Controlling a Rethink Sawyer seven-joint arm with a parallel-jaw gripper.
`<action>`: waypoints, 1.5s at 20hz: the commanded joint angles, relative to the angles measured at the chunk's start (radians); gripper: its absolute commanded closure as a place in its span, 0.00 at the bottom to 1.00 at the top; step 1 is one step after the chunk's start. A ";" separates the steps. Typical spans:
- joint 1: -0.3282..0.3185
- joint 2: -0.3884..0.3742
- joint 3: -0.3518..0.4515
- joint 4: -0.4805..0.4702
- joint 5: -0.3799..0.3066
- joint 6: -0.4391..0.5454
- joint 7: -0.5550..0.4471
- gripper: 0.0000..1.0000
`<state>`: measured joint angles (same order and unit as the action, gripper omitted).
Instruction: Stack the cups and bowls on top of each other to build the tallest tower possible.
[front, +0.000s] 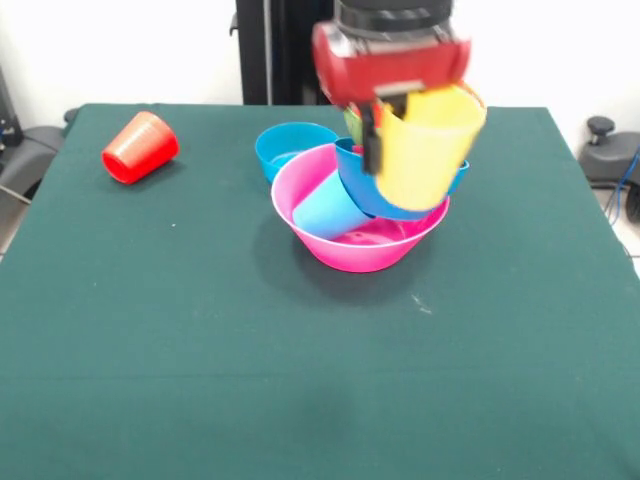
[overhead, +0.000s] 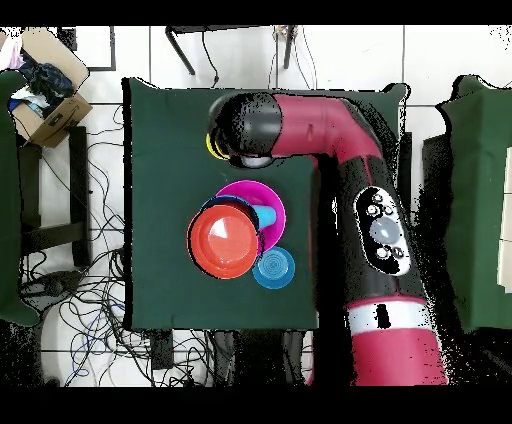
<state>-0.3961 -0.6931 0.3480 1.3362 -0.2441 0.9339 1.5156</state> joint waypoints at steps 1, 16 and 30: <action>-0.019 -0.129 0.122 0.223 0.001 0.112 -0.246 1.00; -0.066 -0.313 0.177 0.447 0.030 0.043 -0.176 1.00; -0.174 -0.285 0.260 0.581 -0.059 -0.152 -0.153 1.00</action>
<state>-0.5413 -1.0366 0.5442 1.8002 -0.2184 0.8875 1.5156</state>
